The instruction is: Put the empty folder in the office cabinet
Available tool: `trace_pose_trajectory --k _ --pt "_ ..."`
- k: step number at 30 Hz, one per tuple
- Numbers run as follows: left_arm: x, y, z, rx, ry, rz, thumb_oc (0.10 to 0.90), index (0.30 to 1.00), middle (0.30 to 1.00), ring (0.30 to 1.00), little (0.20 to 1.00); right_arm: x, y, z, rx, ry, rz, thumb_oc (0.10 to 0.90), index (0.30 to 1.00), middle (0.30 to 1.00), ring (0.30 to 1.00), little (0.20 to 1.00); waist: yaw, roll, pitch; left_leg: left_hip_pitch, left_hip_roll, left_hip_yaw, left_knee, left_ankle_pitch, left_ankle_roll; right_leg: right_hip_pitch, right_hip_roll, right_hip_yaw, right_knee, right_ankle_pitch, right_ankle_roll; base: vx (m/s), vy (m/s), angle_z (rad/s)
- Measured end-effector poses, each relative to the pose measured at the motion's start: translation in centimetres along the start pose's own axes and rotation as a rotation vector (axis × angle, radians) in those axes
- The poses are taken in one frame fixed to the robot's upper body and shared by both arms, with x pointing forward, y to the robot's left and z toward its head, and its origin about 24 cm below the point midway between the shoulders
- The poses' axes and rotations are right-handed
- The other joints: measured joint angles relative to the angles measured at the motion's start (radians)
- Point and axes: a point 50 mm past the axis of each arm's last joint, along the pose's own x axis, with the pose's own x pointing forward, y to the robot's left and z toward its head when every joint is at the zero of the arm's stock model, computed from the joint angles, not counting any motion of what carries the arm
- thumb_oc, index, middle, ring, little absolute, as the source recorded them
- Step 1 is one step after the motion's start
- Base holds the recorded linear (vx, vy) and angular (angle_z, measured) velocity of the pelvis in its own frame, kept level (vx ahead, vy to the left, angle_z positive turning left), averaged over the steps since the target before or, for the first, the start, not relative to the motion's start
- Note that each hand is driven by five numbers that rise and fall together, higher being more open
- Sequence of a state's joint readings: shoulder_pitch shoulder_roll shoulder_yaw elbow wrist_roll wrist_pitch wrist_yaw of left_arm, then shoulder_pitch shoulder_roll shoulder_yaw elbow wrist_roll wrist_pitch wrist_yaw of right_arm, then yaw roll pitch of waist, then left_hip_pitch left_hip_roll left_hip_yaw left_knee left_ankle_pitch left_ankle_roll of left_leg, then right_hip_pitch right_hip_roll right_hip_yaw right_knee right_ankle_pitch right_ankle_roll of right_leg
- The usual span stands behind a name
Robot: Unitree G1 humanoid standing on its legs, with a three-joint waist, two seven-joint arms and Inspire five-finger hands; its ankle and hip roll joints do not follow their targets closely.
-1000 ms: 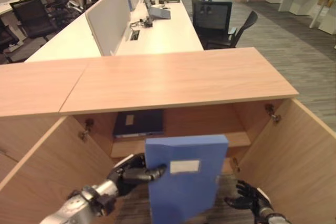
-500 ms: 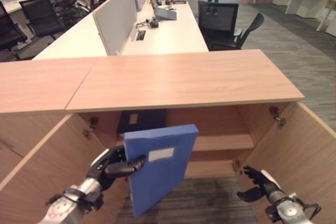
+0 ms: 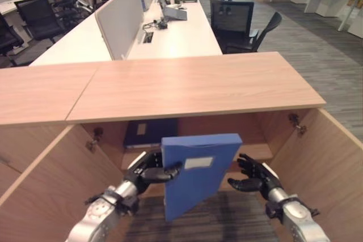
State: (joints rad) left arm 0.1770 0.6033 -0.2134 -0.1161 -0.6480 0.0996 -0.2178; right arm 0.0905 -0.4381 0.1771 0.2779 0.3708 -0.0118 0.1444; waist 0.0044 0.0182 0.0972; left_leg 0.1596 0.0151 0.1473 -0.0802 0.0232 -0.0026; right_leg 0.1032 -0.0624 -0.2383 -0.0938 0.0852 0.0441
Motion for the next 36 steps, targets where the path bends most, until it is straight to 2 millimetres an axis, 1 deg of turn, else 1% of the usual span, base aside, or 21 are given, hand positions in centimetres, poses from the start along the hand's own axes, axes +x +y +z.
trace_pose_trajectory --k 1,3,5,7,11,15,16,17,18,20,22,25,26,27,28,29,31,32,33,34,36 --pt "0.1 -0.2 0.0 0.011 0.002 -0.016 0.4 0.3 0.3 0.3 0.3 0.1 0.1 0.1 0.003 -0.004 0.006 0.8 0.9 0.9 0.9 0.9 -0.002 0.0 0.0 0.0 0.0 0.001 0.0 0.0 0.0 0.0 0.0 0.001 0.0 0.0 0.0 0.0 0.0 0.0" --pt "1.0 -0.6 0.2 0.043 0.007 -0.048 0.4 0.3 0.3 0.3 0.3 0.3 0.2 0.3 0.002 -0.006 0.014 0.8 0.9 0.9 0.9 0.9 -0.001 -0.001 0.0 0.0 0.0 0.001 0.0 0.001 0.0 0.0 0.0 0.001 0.0 0.001 -0.001 0.0 0.0 0.0" --pt "2.4 -1.2 0.8 0.088 0.001 -0.092 0.4 0.3 0.3 0.3 0.3 0.5 0.7 0.4 0.013 0.001 0.049 0.8 0.9 0.9 0.9 0.9 -0.003 -0.004 0.0 0.001 0.0 0.002 0.0 0.002 -0.001 -0.001 0.001 0.003 0.0 0.002 -0.001 0.0 0.0 0.0" --pt "3.3 -2.0 1.4 0.13 -0.007 -0.142 0.4 0.3 0.3 0.3 0.3 0.8 1.1 0.5 0.017 0.001 0.079 0.8 0.9 0.9 0.9 0.9 -0.002 -0.005 0.0 -0.001 0.0 0.002 0.0 0.002 0.0 -0.002 0.001 0.003 0.0 0.002 -0.001 0.0 0.0 0.0" --pt "4.0 -2.3 2.4 0.146 -0.034 -0.18 0.4 0.3 0.3 0.3 0.3 0.9 1.0 0.8 0.07 -0.002 0.094 0.8 0.9 0.9 0.9 0.9 -0.006 -0.007 0.001 -0.001 0.0 0.007 0.0 0.002 0.0 -0.005 0.001 0.008 0.0 0.003 -0.002 0.0 -0.005 -0.03" --pt "4.4 -2.5 3.1 0.118 -0.036 -0.223 0.4 0.3 0.3 0.3 0.3 1.0 0.3 1.4 0.055 -0.006 0.12 0.8 0.9 0.9 0.9 0.9 -0.005 -0.019 0.0 -0.001 0.001 0.008 0.0 0.002 0.0 -0.005 0.002 0.008 0.0 0.003 -0.002 0.0 0.0 0.0" --pt "4.4 -2.5 3.3 0.118 -0.031 -0.231 0.4 0.3 0.3 0.3 0.3 1.0 0.3 1.5 0.055 -0.003 0.129 0.584 0.575 0.575 0.575 0.575 -0.005 -0.021 0.001 -0.001 0.001 0.008 0.0 0.002 0.0 -0.005 0.002 0.008 0.0 0.003 -0.002 0.0 0.0 0.0" --pt "4.4 -2.3 3.5 0.116 -0.028 -0.238 0.4 0.3 0.3 0.3 0.3 1.0 0.3 1.5 0.039 0.003 0.148 0.584 0.575 0.575 0.575 0.575 -0.004 -0.024 0.0 -0.001 0.002 0.008 0.0 0.002 0.0 -0.004 0.002 0.008 0.0 0.003 -0.002 0.0 0.0 0.0" --pt "4.4 -2.2 3.8 0.113 -0.021 -0.248 0.4 0.3 0.3 0.3 0.3 1.2 0.2 1.7 0.025 0.016 0.174 0.4 0.3 0.3 0.3 0.3 -0.005 -0.028 -0.001 -0.001 0.002 0.008 0.0 0.003 -0.001 -0.004 0.002 0.009 0.0 0.004 -0.003 0.0 0.0 0.0" --pt "4.5 -1.9 4.5 0.137 -0.006 -0.286 0.4 0.3 0.3 0.3 0.3 1.5 0.2 1.9 -0.025 0.051 0.238 0.4 0.3 0.3 0.3 0.3 -0.003 -0.036 -0.001 -0.001 0.002 0.007 0.0 0.004 -0.002 -0.004 0.002 0.008 0.0 0.004 -0.002 0.0 0.0 0.0" --pt "4.4 -1.5 5.1 0.149 -0.001 -0.298 0.4 0.3 0.3 0.3 0.3 1.4 0.1 1.8 -0.039 0.069 0.282 0.4 0.3 0.3 0.3 0.3 -0.003 -0.036 -0.001 -0.001 0.001 0.006 0.0 0.004 -0.002 -0.004 0.001 0.008 0.0 0.005 -0.002 0.0 0.0 0.0" --pt "4.3 -0.8 5.3 0.17 0.017 -0.296 0.4 0.3 0.3 0.3 0.3 1.4 0.9 1.2 -0.031 0.092 0.331 0.4 0.3 0.3 0.3 0.3 -0.002 -0.037 -0.001 0.0 0.001 0.004 0.0 0.004 -0.002 -0.002 0.002 0.007 0.0 0.005 -0.002 0.0 -0.002 0.01" --pt "4.2 -0.4 5.1 0.139 0.028 -0.3 0.4 0.3 0.3 0.3 0.3 1.3 1.6 0.8 -0.004 0.097 0.359 0.4 0.3 0.3 0.3 0.3 -0.002 -0.036 -0.001 -0.001 0.001 0.002 0.0 0.004 -0.002 -0.001 0.002 0.006 0.0 0.004 -0.002 0.0 -0.006 0.04" --pt "4.2 -0.1 4.9 0.129 0.036 -0.294 0.546 0.519 0.519 0.519 0.519 1.3 2.1 0.2 0.028 0.106 0.362 0.4 0.3 0.3 0.3 0.3 -0.002 -0.036 -0.001 0.0 0.001 0.0 0.0 0.004 -0.002 0.0 0.002 0.004 0.0 0.004 -0.002 0.0 -0.007 0.04" --pt "4.1 0.1 4.7 0.124 0.041 -0.288 0.657 0.686 0.686 0.686 0.686 1.4 2.3 -0.2 0.063 0.112 0.358 0.4 0.3 0.3 0.3 0.3 -0.003 -0.036 -0.001 0.0 0.001 0.0 0.0 0.004 -0.002 0.001 0.002 0.004 0.0 0.004 -0.002 0.0 0.0 0.0" --pt "4.2 0.3 3.8 0.09 0.057 -0.278 0.8 0.9 0.9 0.9 0.9 1.3 2.9 -1.2 0.17 0.119 0.331 0.4 0.3 0.3 0.3 0.3 -0.002 -0.035 -0.001 0.0 0.0 0.0 0.0 0.004 -0.002 0.001 0.001 0.004 0.0 0.004 -0.002 0.0 0.0 0.0" --pt "4.1 0.5 2.8 0.032 0.048 -0.252 0.8 0.9 0.9 0.9 0.9 0.9 4.1 -2.5 0.266 0.141 0.324 0.4 0.3 0.3 0.3 0.3 -0.001 -0.035 -0.001 0.001 0.0 0.0 0.0 0.004 -0.002 0.002 0.001 0.003 0.0 0.003 -0.002 0.0 0.0 0.0" --pt "3.9 0.4 2.1 0.004 0.041 -0.243 0.8 0.9 0.9 0.9 0.9 0.3 5.0 -3.6 0.349 0.158 0.324 0.4 0.3 0.3 0.3 0.3 -0.001 -0.035 -0.001 0.001 0.001 -0.001 0.0 0.004 -0.002 0.001 0.001 0.002 0.0 0.002 -0.002 0.0 0.0 0.0" --pt "3.8 0.4 1.9 0.003 0.042 -0.236 0.8 0.9 0.9 0.9 0.9 -0.2 5.6 -4.4 0.397 0.181 0.32 0.4 0.3 0.3 0.3 0.3 0.0 -0.035 -0.001 0.001 0.001 -0.001 0.0 0.004 -0.002 0.002 0.002 0.002 0.0 0.002 -0.003 0.0 0.0 0.0" --pt "3.4 0.8 1.3 0.038 0.056 -0.211 0.8 0.9 0.9 0.9 0.9 -0.7 6.7 -5.4 0.488 0.198 0.311 0.4 0.3 0.3 0.3 0.3 0.0 -0.033 -0.001 0.0 0.001 -0.001 0.0 0.004 -0.002 0.002 0.001 0.001 0.0 0.002 -0.002 0.0 0.0 0.0" --pt "2.7 1.5 -0.1 0.046 0.096 -0.165 0.8 0.9 0.9 0.9 0.9 -0.8 7.5 -6.4 0.613 0.206 0.268 0.4 0.3 0.3 0.3 0.3 -0.007 -0.031 -0.003 0.004 0.001 0.004 0.0 0.003 -0.003 0.002 0.001 0.005 0.0 0.002 -0.003 0.01 0.003 -0.07"
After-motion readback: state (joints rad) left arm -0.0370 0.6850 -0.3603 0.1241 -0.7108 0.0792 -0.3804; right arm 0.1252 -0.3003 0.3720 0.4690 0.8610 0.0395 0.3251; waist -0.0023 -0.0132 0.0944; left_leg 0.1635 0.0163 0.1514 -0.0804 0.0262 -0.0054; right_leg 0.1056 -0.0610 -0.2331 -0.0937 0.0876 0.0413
